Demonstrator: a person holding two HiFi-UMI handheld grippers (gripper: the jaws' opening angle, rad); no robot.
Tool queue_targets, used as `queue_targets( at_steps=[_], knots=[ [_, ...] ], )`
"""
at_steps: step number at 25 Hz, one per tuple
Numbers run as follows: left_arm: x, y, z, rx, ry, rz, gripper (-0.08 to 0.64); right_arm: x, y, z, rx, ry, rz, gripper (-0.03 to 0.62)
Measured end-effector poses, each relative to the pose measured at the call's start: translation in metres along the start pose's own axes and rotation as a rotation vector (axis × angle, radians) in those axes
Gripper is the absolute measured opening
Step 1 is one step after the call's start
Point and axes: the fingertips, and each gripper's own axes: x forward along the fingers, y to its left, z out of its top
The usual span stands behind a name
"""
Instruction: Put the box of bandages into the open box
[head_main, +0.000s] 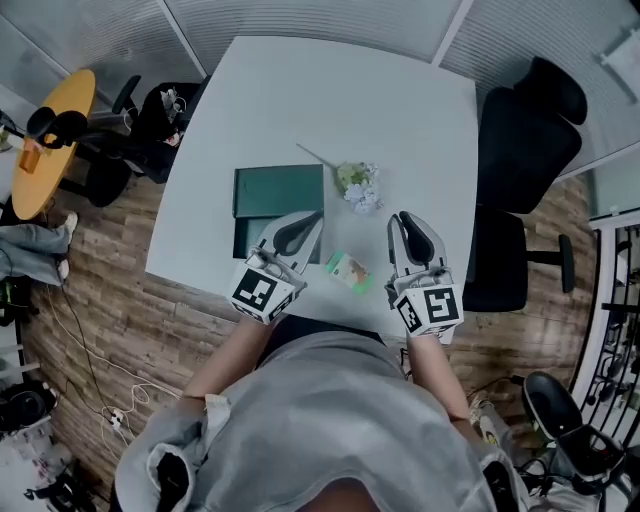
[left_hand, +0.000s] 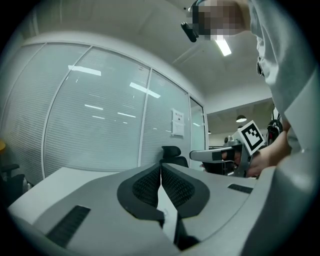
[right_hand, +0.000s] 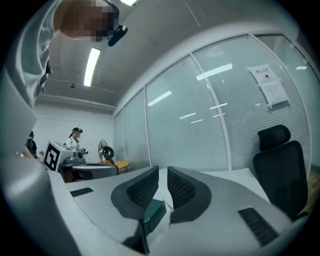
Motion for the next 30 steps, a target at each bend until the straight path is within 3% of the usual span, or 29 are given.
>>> queue_targets(
  at_steps=[10, 15, 18, 22, 26, 30],
  knots=[
    [-0.002, -0.036, -0.135, -0.029, 0.291, -0.125, 0.031, -0.006, -0.006, -0.175, 0.102, 0.464, 0.100, 0.055],
    [-0.008, -0.060, -0.203, -0.041, 0.481, -0.200, 0.126, -0.023, -0.005, -0.245, 0.114, 0.653, 0.171, 0.057],
    [-0.015, -0.070, -0.236, -0.021, 0.584, -0.225, 0.153, -0.029, -0.005, -0.273, 0.125, 0.726, 0.193, 0.066],
    [-0.022, -0.083, -0.268, 0.036, 0.691, -0.267, 0.160, -0.037, -0.003, -0.299, 0.137, 0.799, 0.221, 0.137],
    [-0.024, -0.084, -0.291, 0.086, 0.768, -0.270, 0.175, -0.046, 0.003, -0.310, 0.151, 0.825, 0.231, 0.173],
    [-0.024, -0.082, -0.305, 0.083, 0.810, -0.252, 0.187, -0.056, 0.012, -0.316, 0.067, 0.848, 0.272, 0.221]
  ],
)
